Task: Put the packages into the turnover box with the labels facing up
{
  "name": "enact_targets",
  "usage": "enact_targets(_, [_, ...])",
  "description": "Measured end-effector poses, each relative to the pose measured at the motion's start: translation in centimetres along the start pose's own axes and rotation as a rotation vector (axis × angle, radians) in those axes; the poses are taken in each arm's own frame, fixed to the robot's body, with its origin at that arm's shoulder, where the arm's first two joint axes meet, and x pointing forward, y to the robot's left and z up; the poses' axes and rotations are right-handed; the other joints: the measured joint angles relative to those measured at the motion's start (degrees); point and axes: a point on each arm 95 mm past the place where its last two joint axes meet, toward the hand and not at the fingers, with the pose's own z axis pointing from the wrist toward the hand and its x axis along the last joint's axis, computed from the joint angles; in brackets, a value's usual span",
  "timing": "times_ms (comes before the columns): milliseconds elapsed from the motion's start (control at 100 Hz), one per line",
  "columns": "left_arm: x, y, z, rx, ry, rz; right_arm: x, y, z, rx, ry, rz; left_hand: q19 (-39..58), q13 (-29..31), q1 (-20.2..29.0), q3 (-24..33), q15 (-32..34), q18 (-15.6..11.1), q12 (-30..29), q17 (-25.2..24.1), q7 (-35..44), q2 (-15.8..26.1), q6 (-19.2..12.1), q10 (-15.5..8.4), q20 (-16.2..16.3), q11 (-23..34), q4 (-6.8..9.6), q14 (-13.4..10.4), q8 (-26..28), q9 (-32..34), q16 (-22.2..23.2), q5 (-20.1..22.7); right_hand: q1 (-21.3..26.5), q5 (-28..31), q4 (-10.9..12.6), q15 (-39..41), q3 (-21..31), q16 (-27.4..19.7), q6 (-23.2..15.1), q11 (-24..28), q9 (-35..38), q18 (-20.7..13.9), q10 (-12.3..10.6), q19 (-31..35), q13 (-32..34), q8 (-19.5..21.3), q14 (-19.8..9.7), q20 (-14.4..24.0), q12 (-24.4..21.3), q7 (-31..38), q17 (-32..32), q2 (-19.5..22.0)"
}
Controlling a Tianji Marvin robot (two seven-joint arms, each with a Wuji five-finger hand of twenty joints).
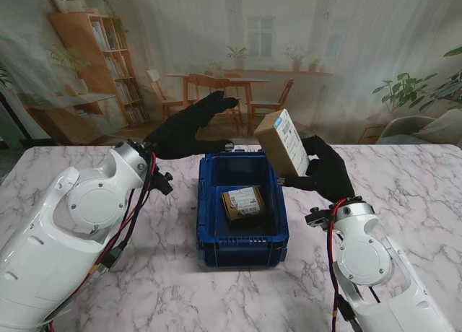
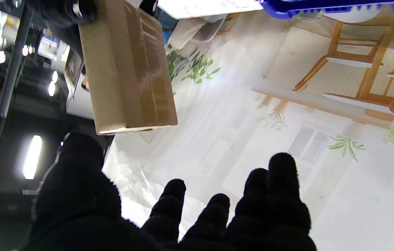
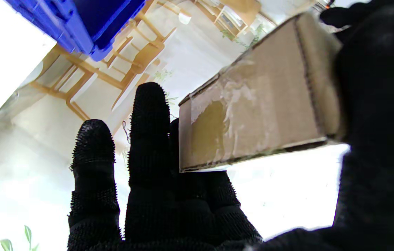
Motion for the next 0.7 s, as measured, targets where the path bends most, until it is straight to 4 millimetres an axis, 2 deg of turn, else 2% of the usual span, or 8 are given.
enact_targets(160, [0.7,-0.7,-0.1,-0.089,0.02,0.113,-1.0,-0.3,0.5,-0.001,-0.007,-0.08,-2.05,-0.04,-0.2,-0.08,0.0,0.0,-2.32,-0.12,-0.67,-1.66,2.0,1.74,-0.82,-0.07,0.0,-0.01,-1.74,-0.03,-0.52,0.0,0.0,0.03,0.0,0.0,0.0,0.14,0.0,0.0,0.08,0.0,0.01,0.01,0.0,0.0,0.0,0.0,0.0,0.0,0.0,-0.1])
enact_targets(280, [1.1,-1.1,0.5,-0.13,0.033,0.144,-1.2,-0.9,1.3,0.02,-0.035,-0.13,-4.64,-0.99,-1.85,-0.52,-1.03,-0.05,-3.55,-1.12,-1.1,-4.63,3.02,1.82,-2.8,-0.13,0.0,-0.01,-2.8,-0.12,-1.56,0.0,0.0,0.04,0.0,0.0,0.0,0.15,0.0,0.0,0.12,0.0,0.02,0.12,0.0,0.0,0.0,0.0,-0.01,0.0,0.0,-0.12])
enact_targets(330, [1.3,-1.1,0.8,-0.141,0.037,0.155,-1.3,-1.1,1.6,0.03,-0.038,-0.163,-4.97,-1.59,-2.6,0.02,-1.19,-0.09,-3.64,-1.32,-1.12,-4.64,3.04,1.83,-2.88,-0.13,0.0,0.0,-3.29,-0.12,-1.65,0.0,0.0,0.04,0.0,0.0,-0.01,0.15,0.0,0.0,0.13,0.0,0.02,0.35,0.0,0.0,0.0,0.0,-0.01,0.0,-0.01,-0.12])
enact_targets(440, [1.5,-0.7,1.6,-0.162,0.038,0.183,-1.5,-1.8,2.4,0.063,-0.055,-0.207,-5.64,-1.63,-4.66,0.16,-1.4,-0.17,-3.68,-1.44,-1.18,-5.24,3.05,1.83,-3.44,-0.15,0.0,0.0,-3.34,-0.15,-2.18,0.0,0.0,0.06,0.0,0.0,-0.01,0.16,0.0,0.0,0.14,0.03,0.03,0.47,0.0,0.0,0.06,0.0,-0.01,0.0,-0.01,-0.13])
enact_targets(700, [1.8,0.7,3.3,-0.242,0.046,0.23,-1.4,-2.8,3.2,0.116,-0.048,-0.304,-6.7,-2.3,-5.35,-0.2,-1.64,-0.19,-3.7,-2.0,-1.19,-5.46,3.43,1.73,-4.15,-0.16,0.0,0.04,-3.47,-0.15,-2.6,-0.01,0.0,0.15,0.0,0.17,-0.02,0.24,0.0,0.0,0.21,0.03,0.04,0.58,0.0,0.0,0.2,0.03,-0.01,0.0,-0.63,-0.21])
